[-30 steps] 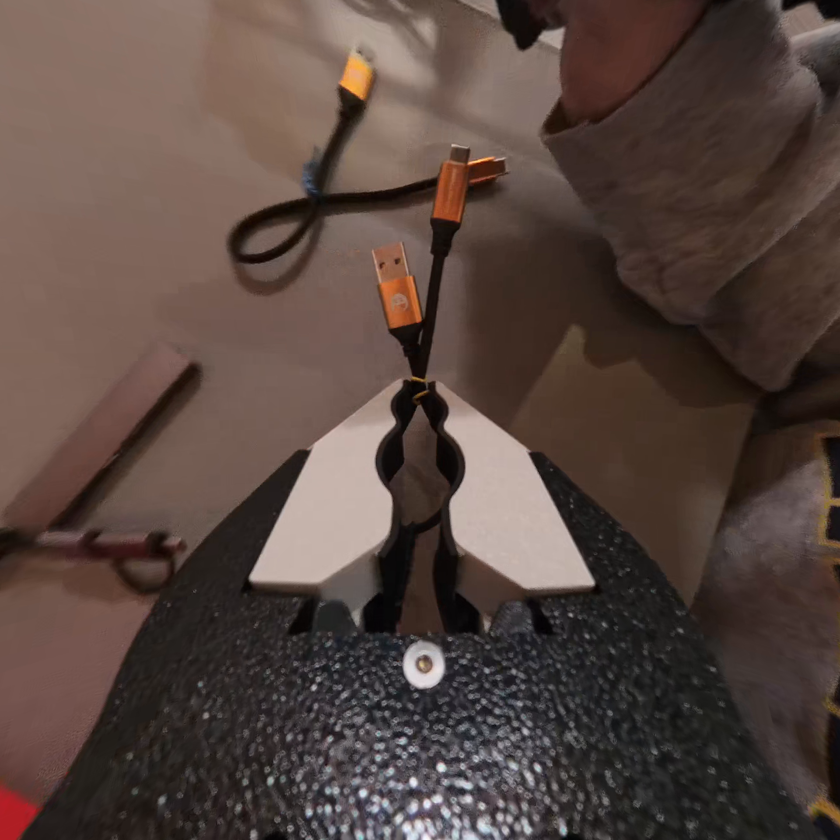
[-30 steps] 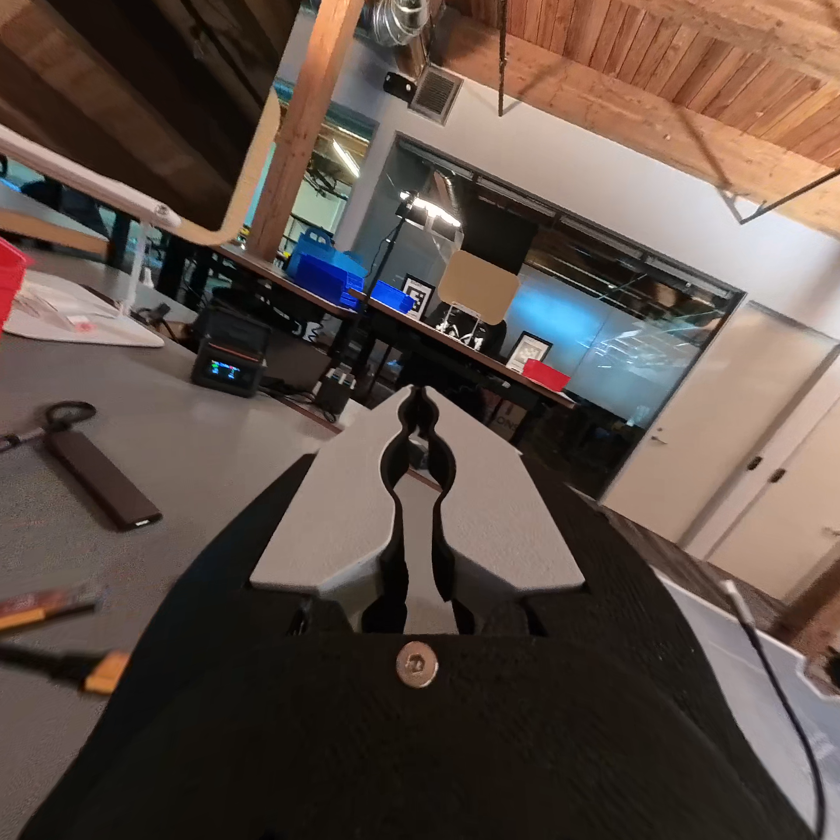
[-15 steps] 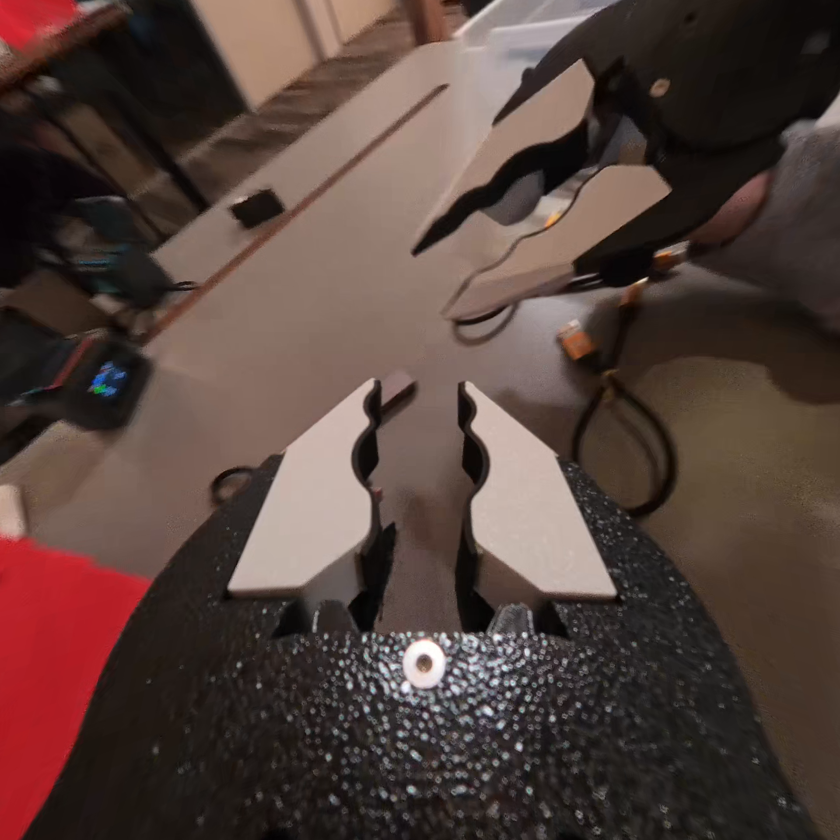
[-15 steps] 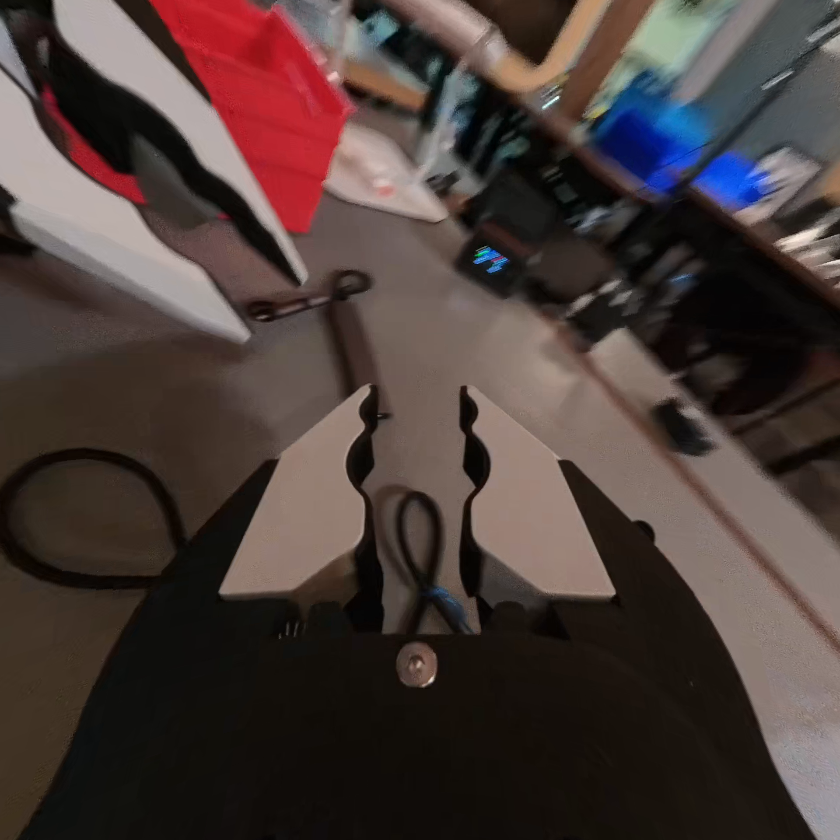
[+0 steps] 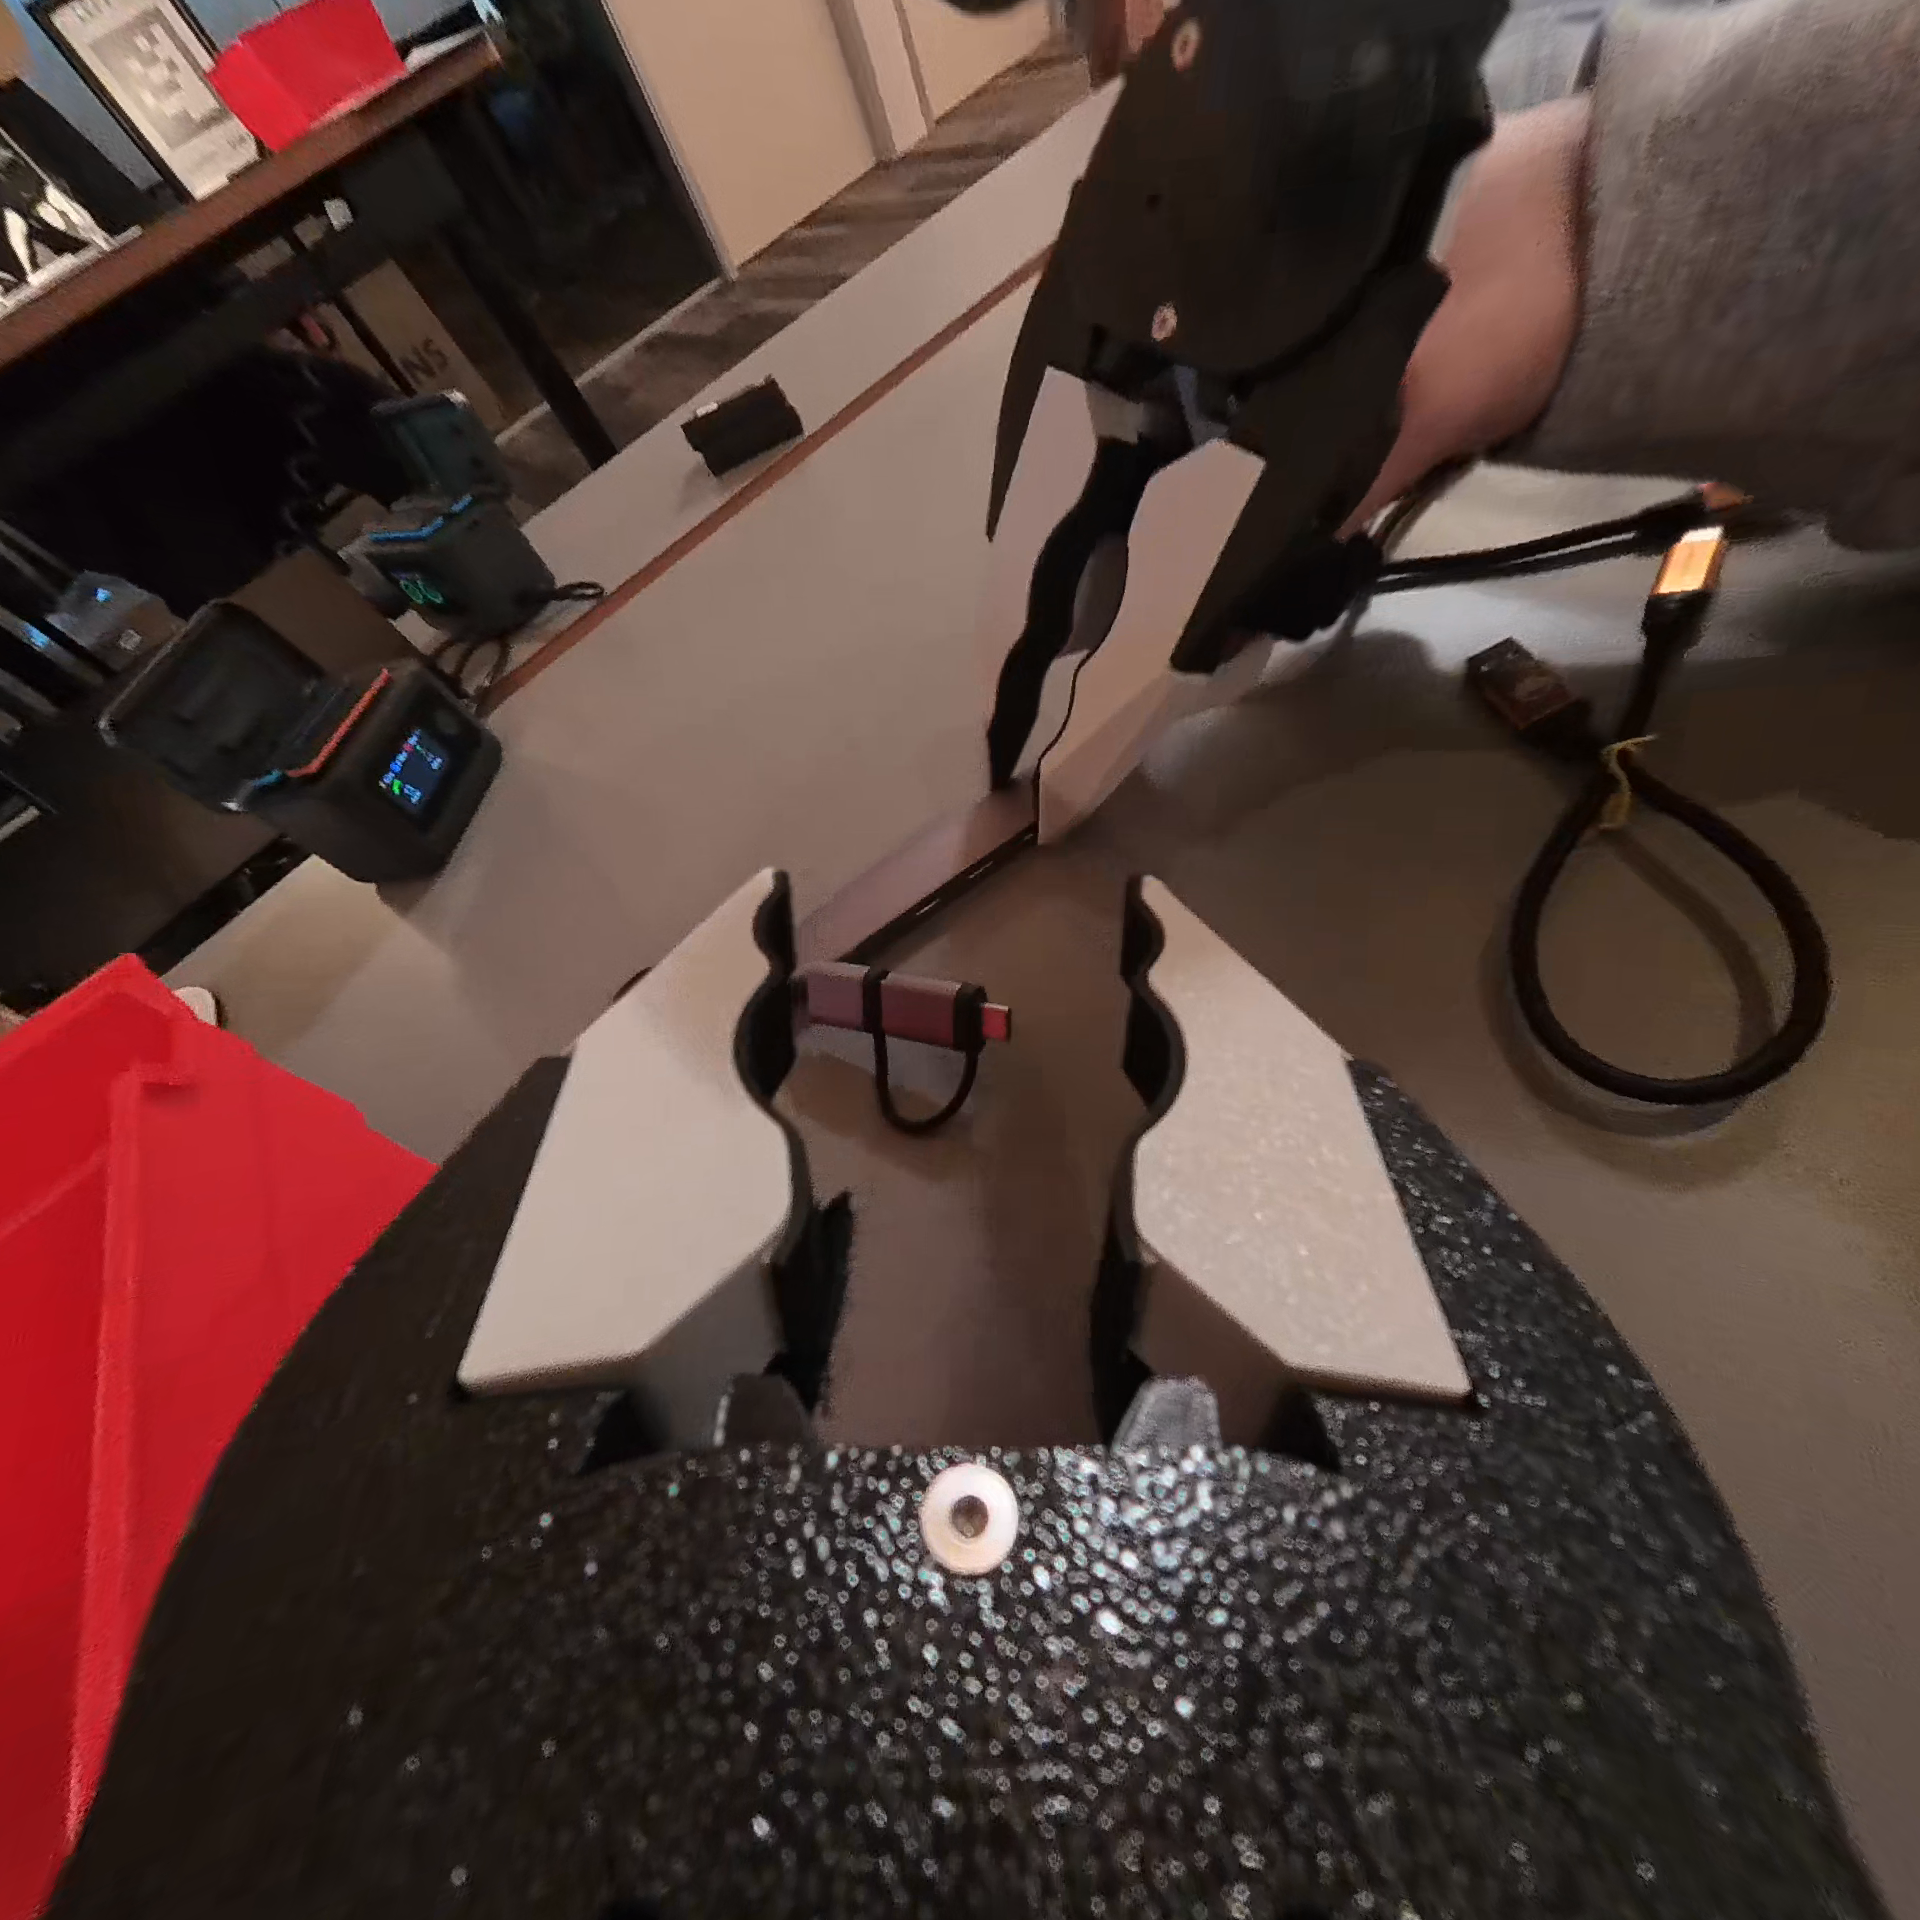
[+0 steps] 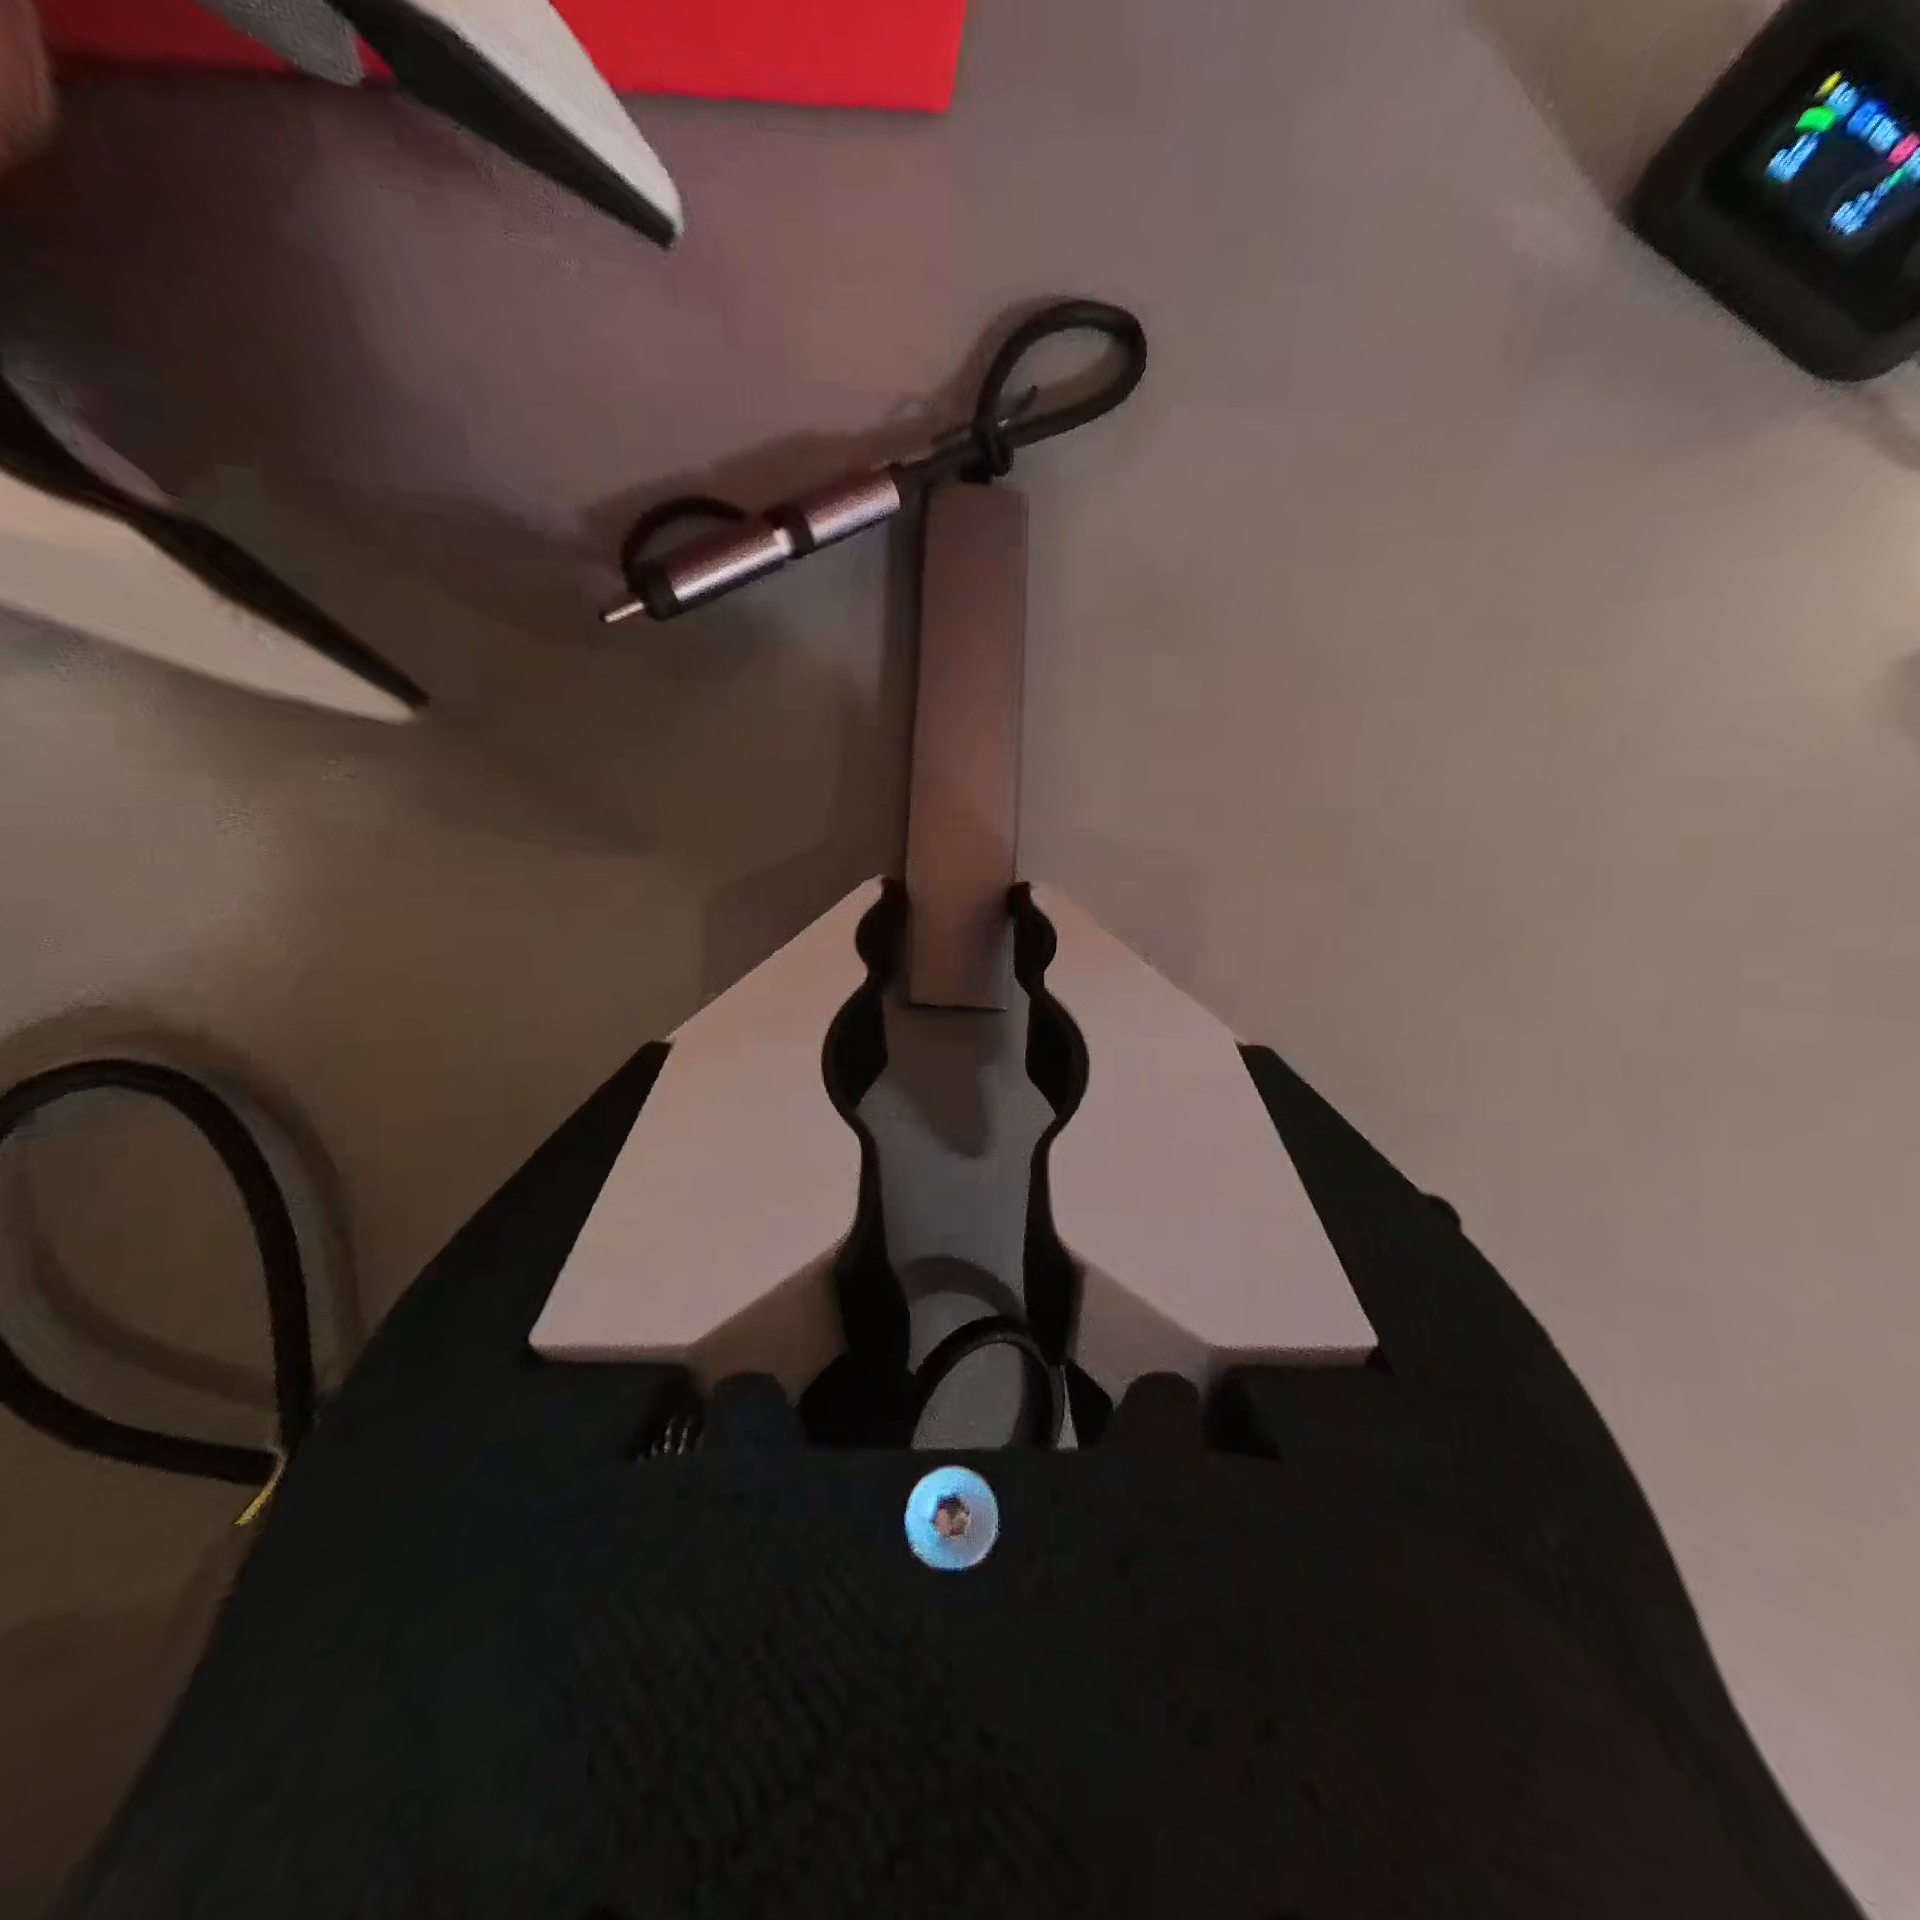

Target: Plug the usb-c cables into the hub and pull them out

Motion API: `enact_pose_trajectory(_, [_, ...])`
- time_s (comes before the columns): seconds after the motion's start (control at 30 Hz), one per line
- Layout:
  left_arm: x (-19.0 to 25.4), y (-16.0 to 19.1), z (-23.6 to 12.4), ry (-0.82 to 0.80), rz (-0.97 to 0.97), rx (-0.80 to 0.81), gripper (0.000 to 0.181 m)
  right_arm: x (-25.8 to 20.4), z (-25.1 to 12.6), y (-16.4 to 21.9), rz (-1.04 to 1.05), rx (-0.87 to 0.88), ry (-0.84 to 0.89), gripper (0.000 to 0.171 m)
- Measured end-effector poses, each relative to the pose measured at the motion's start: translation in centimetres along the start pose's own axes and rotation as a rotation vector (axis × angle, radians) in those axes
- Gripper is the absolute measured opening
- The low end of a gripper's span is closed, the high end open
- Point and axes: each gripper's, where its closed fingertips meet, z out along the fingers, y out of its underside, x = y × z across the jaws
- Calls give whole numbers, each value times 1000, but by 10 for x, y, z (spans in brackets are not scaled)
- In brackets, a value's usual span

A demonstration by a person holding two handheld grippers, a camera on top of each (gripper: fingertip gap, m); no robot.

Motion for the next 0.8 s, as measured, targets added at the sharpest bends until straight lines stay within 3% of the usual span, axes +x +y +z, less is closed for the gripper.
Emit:
enact_pose_trajectory(0.2, [-2,12,22,15,162,-132,89,-6,-7,3,262,-40,-244,20])
enact_pose_trajectory(0.4, [8,19,34,61,239,-146,85,-9,-15,8,445,-67,-450,20])
enact_pose_trajectory(0.7, [46,-10,-2,208,357,123,31,-23,-32,7,520,-51,-590,20])
enact_pose_trajectory(0.73, [54,-8,-5,250,391,127,21,-24,-33,9,529,-58,-596,20])
enact_pose_trajectory(0.77, [69,-6,-12,328,437,141,0,-25,-34,10,543,-58,-601,20])
enact_pose_trajectory(0.8, [78,-8,-17,356,478,174,0,-25,-35,9,560,-49,-610,20])
